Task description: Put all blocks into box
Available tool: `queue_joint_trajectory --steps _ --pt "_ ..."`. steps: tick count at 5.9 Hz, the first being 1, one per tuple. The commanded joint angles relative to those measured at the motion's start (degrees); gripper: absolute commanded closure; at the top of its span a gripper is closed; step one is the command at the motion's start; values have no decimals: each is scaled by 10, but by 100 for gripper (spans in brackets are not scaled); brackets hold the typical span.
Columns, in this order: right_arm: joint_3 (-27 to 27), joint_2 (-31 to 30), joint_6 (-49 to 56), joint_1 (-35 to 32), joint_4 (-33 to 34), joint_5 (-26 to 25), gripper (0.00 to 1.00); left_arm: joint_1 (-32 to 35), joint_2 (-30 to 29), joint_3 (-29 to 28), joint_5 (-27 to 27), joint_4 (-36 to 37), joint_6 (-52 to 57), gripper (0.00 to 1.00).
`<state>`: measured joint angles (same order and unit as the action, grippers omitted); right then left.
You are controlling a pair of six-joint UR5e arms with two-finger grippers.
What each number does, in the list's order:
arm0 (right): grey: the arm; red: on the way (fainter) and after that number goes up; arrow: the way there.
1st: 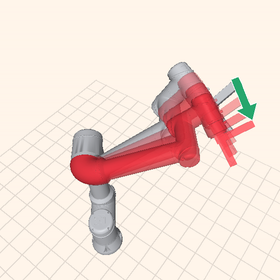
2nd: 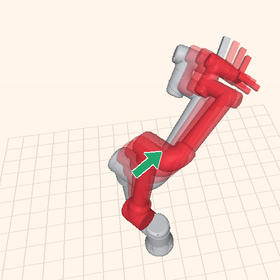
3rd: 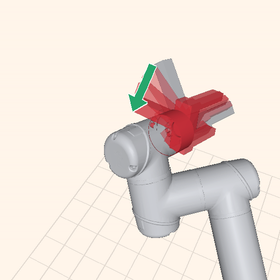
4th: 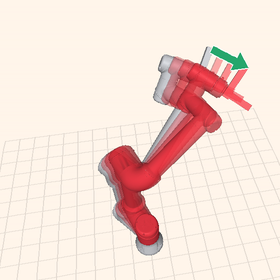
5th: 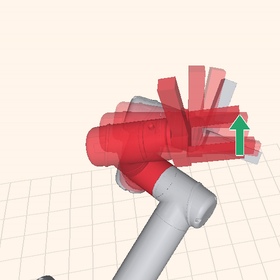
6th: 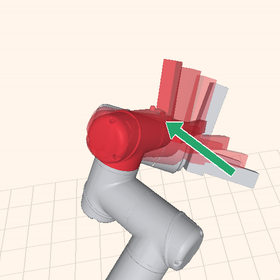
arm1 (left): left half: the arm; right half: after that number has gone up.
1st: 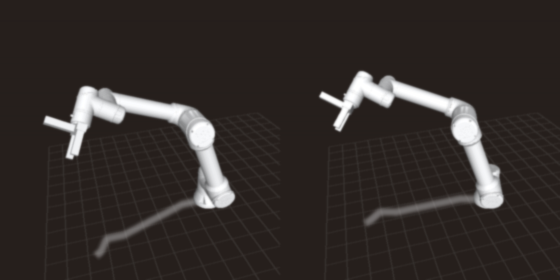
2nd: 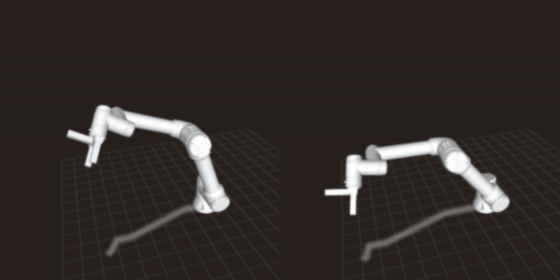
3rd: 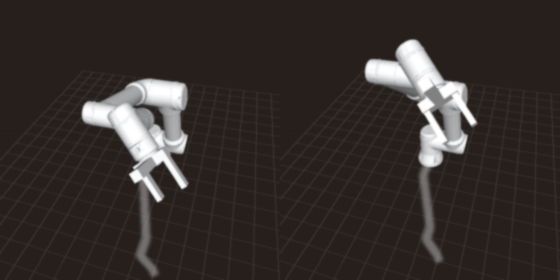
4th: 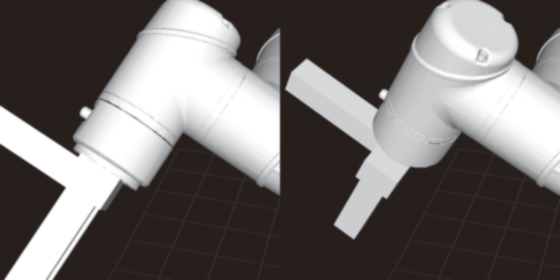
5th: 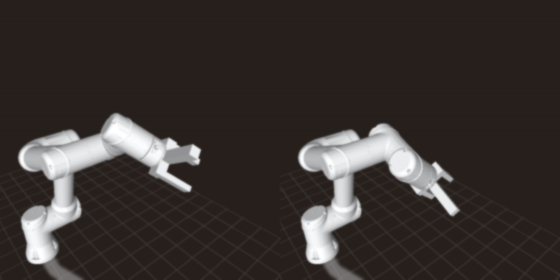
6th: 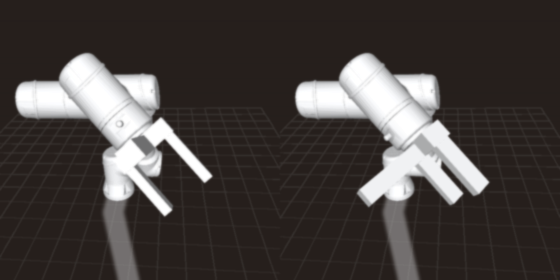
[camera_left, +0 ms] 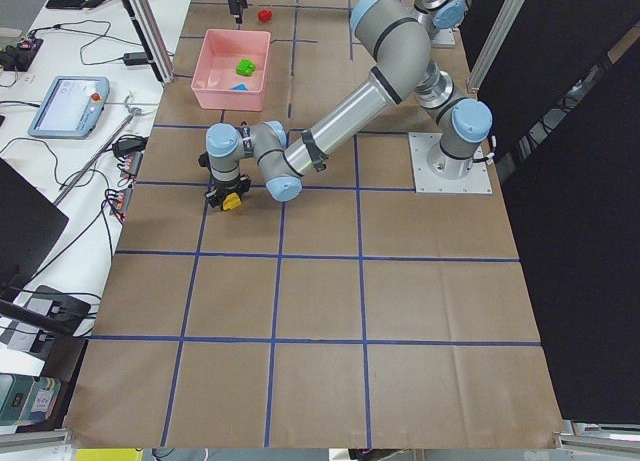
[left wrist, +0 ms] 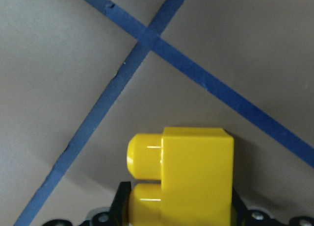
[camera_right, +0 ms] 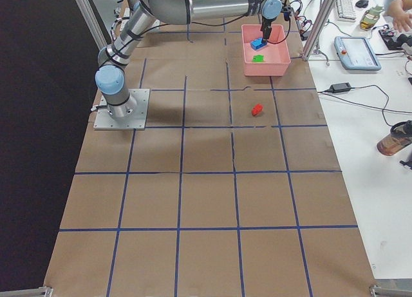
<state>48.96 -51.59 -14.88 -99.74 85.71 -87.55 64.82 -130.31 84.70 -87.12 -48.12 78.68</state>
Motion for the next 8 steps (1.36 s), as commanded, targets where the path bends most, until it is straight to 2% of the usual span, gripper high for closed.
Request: queue_joint_trajectory --steps 1,3,4,5,7,8 --pt "3 -32 131 89 -46 -28 1 12 13 -4 3 -14 -20 97" --pt "37 -27 235 154 -37 -42 1 96 78 -5 -2 -90 -179 97" --pt "78 -19 292 190 -5 -39 1 147 99 -8 -3 -91 -289 97" --pt "119 -11 414 205 55 -40 1 197 113 -22 -6 -119 -362 97" --pt "174 22 606 206 160 -40 1 284 96 -61 -49 -131 -527 97" --pt "198 36 662 212 205 -41 1 310 80 -78 -46 -130 -612 96"
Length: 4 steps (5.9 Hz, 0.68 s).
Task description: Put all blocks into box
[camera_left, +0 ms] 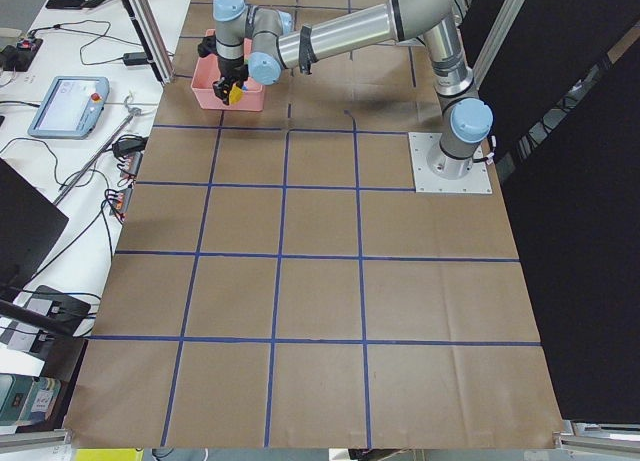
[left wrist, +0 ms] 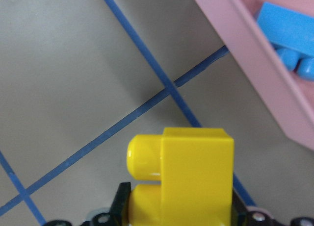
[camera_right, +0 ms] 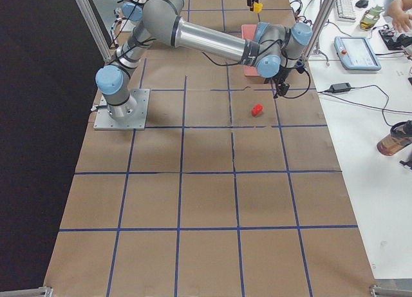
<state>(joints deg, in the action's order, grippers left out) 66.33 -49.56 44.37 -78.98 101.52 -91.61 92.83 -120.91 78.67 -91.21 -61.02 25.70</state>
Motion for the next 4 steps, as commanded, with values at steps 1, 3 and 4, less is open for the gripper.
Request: queue_joint_trajectory --steps 1,3,4 --pt "52 18 71 8 51 0 1 53 -33 -41 -4 -2 -84 94" --pt "77 16 69 14 62 -1 1 73 -44 -44 -5 -2 -89 62" --pt "82 15 65 15 60 -1 10 72 -45 -44 -4 -1 -89 11"
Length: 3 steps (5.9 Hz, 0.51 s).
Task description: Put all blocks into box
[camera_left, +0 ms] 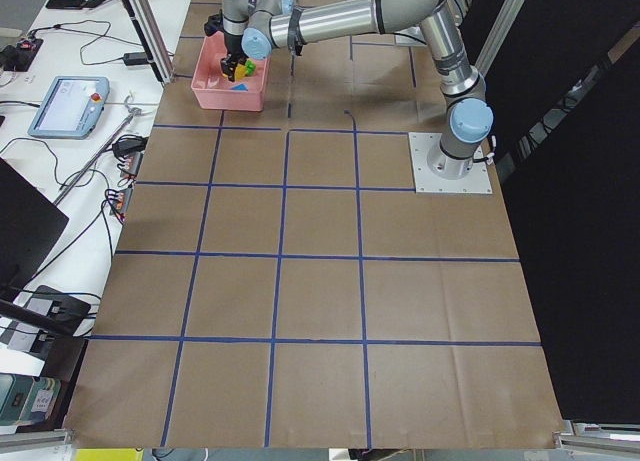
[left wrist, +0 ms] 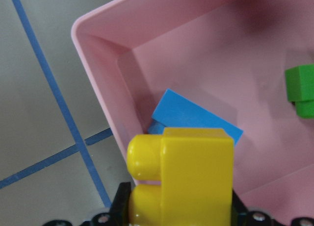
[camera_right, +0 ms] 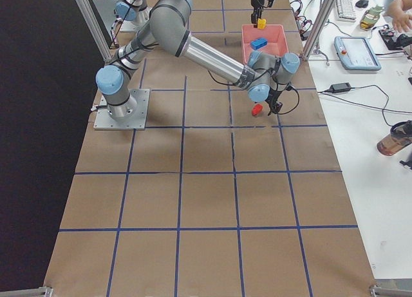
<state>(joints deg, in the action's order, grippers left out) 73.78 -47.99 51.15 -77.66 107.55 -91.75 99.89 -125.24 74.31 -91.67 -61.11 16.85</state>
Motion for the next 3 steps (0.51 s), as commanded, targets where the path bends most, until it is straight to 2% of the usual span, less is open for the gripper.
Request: queue_joint_trajectory --steps 1,2,3 --pt "19 -3 -5 1 1 0 21 1 2 0 -3 0 -1 0" --pt "21 -3 -5 0 1 0 29 0 10 2 -3 -1 -1 0" --pt "17 -4 -5 1 1 0 43 -5 22 10 -2 -1 -1 0"
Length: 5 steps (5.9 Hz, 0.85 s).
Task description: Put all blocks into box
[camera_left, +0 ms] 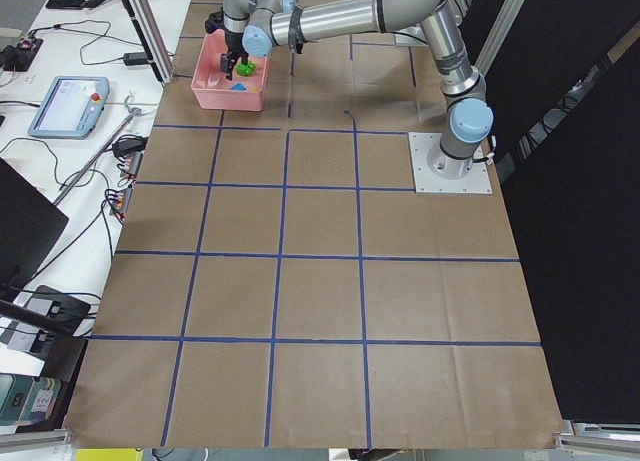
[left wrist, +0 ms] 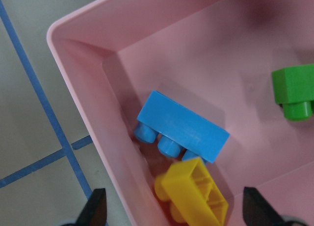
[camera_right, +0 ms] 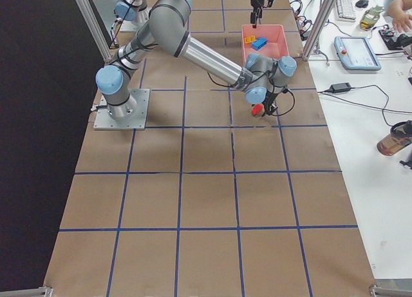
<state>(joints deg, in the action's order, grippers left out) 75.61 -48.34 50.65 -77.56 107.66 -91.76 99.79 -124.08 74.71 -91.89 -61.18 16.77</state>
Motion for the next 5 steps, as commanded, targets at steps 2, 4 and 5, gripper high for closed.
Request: queue_joint_trajectory --steps 2,4,5 --pt "-3 -4 -2 0 1 0 65 -36 87 20 0 -120 -6 0" --pt "-14 -7 -3 0 1 0 76 -41 188 64 0 -179 -95 0" --pt "-45 -21 -37 -2 -3 1 76 -44 236 70 -1 -215 -105 0"
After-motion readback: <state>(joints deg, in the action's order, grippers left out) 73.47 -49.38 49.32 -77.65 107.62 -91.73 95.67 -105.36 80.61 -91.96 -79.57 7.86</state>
